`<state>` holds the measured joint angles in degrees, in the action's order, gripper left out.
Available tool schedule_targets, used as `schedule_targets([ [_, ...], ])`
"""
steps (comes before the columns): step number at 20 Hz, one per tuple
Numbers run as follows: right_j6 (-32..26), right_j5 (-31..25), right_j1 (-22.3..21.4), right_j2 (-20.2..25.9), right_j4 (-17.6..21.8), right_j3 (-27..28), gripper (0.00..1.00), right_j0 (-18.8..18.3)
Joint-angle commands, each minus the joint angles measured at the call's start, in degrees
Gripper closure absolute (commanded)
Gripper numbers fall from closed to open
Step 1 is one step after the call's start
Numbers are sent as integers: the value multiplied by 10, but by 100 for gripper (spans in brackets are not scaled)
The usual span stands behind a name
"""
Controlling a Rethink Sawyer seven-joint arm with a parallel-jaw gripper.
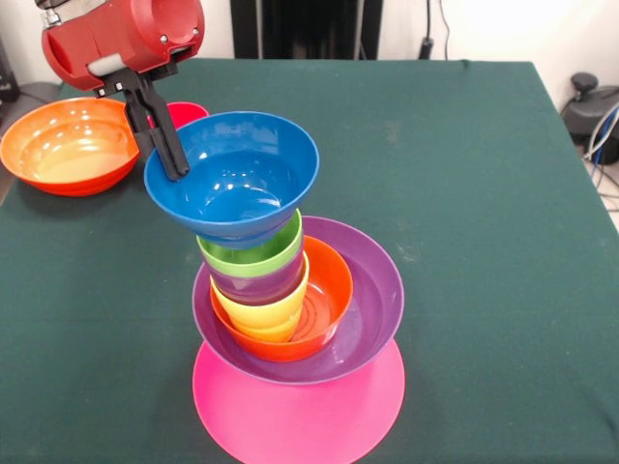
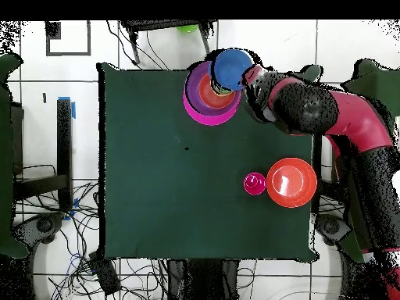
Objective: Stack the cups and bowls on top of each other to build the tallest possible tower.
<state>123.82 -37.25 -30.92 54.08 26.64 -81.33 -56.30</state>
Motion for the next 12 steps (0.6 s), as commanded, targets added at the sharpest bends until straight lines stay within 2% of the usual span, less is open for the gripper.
schedule_targets([
  [1, -113, 14, 12, -1, 36, -10, 100, 28],
  [12, -122, 11, 18, 4, 32, 3, 100, 31],
])
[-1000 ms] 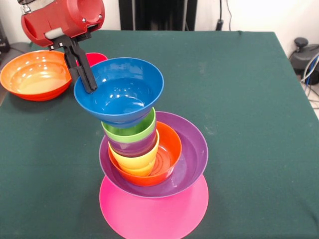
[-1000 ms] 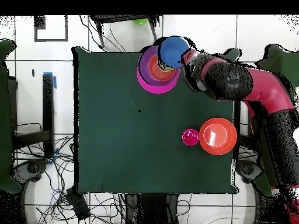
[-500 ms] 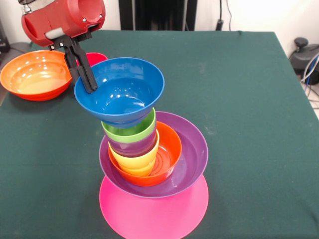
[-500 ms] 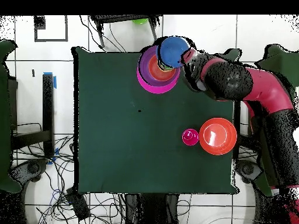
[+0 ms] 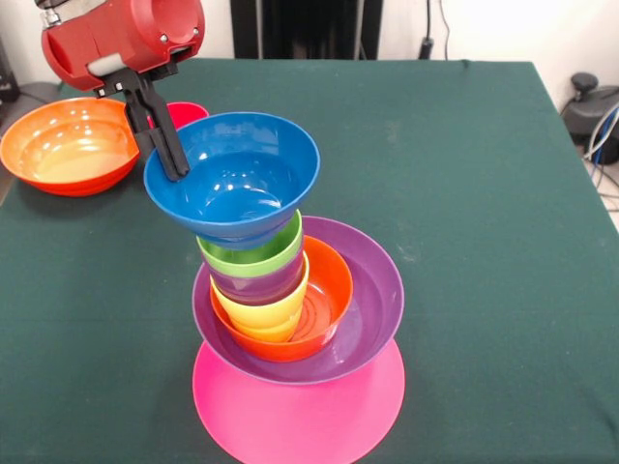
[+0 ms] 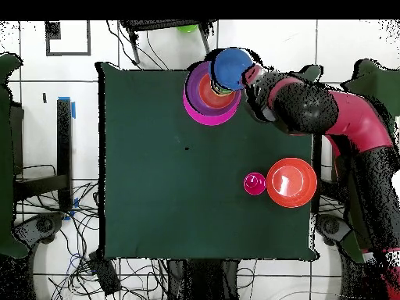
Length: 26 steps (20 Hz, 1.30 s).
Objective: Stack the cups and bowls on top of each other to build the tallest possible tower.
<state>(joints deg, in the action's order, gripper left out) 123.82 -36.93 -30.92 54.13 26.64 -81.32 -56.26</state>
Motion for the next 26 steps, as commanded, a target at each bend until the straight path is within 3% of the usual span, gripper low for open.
schedule_targets([
  [1, -122, 8, 18, 4, 32, 3, 100, 30],
  [17, -120, 8, 17, 2, 34, -1, 100, 31],
  [18, -124, 8, 18, 4, 35, 1, 0, 30],
  [26, -131, 14, 22, 10, 37, 2, 0, 27],
])
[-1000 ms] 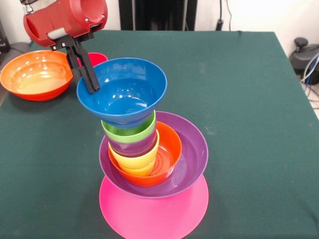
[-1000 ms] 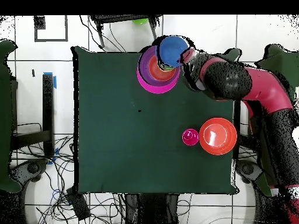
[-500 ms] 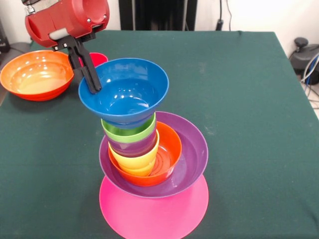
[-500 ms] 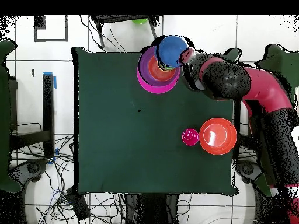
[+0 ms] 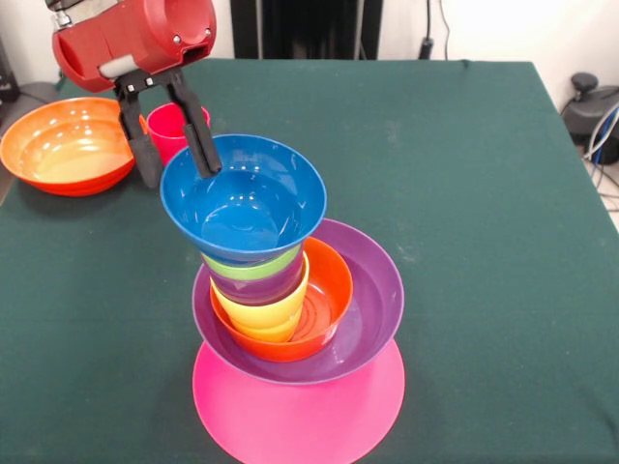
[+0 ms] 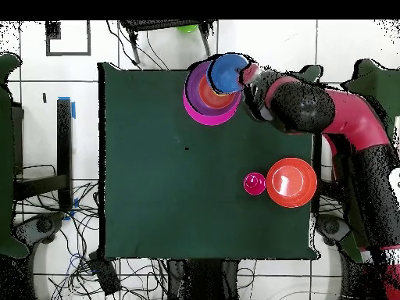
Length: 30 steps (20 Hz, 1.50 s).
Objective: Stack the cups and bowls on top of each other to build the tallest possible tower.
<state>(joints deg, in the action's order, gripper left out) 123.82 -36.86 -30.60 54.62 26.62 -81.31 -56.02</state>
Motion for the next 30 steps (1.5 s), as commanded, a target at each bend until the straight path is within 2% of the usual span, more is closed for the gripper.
schedule_targets([
  [1, -130, 14, 19, 5, 37, 2, 0, 25],
  [12, -111, 16, 9, 0, 37, -10, 0, 21],
  [18, -102, 1, -5, 2, 24, -27, 0, 13],
  [30, -96, -3, -27, -15, 36, -37, 0, 8],
])
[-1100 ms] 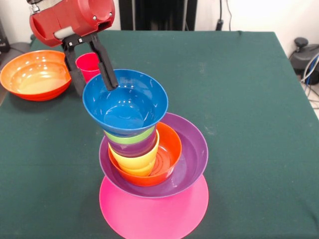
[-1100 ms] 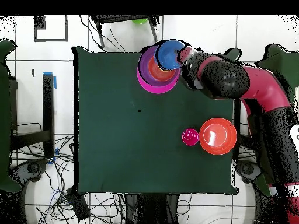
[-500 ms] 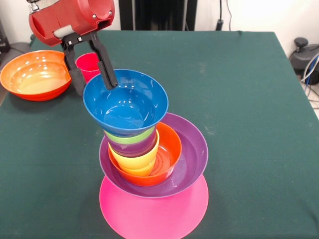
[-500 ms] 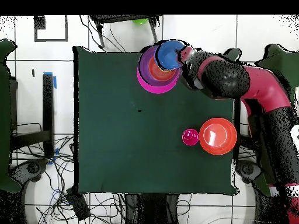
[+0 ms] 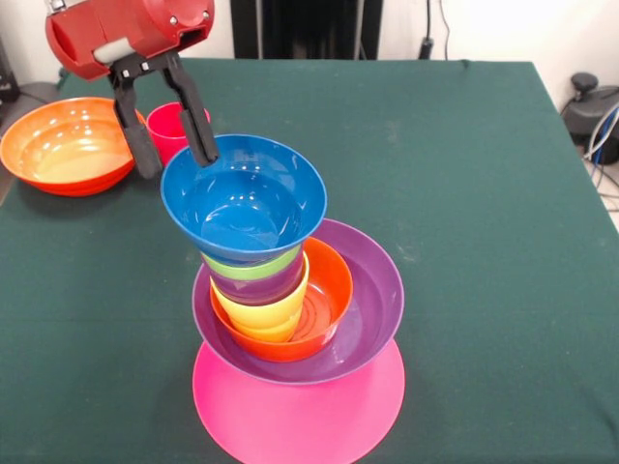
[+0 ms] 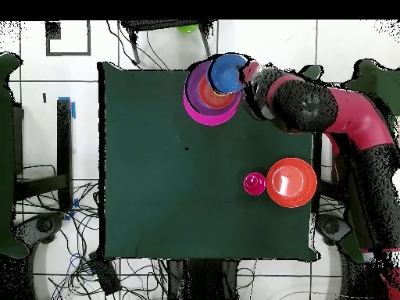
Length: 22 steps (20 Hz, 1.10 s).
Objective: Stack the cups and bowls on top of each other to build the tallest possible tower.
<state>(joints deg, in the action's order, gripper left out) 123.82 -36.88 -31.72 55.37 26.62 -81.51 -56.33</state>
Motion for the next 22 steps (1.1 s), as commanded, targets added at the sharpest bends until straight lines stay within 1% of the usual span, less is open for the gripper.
schedule_targets([
  [1, -96, -6, -18, -24, 36, -37, 0, 11],
  [5, -107, -15, -23, -26, 37, -33, 0, 5],
  [9, -118, -28, -35, -24, 33, -51, 0, -9],
  [13, -98, -12, -55, -30, 33, -101, 0, -33],
  [16, -86, -12, -71, -32, 29, -133, 0, -51],
  [19, -71, -5, -73, -39, 32, -156, 0, -57],
  [22, -38, 16, -72, -56, 39, -187, 0, -60],
])
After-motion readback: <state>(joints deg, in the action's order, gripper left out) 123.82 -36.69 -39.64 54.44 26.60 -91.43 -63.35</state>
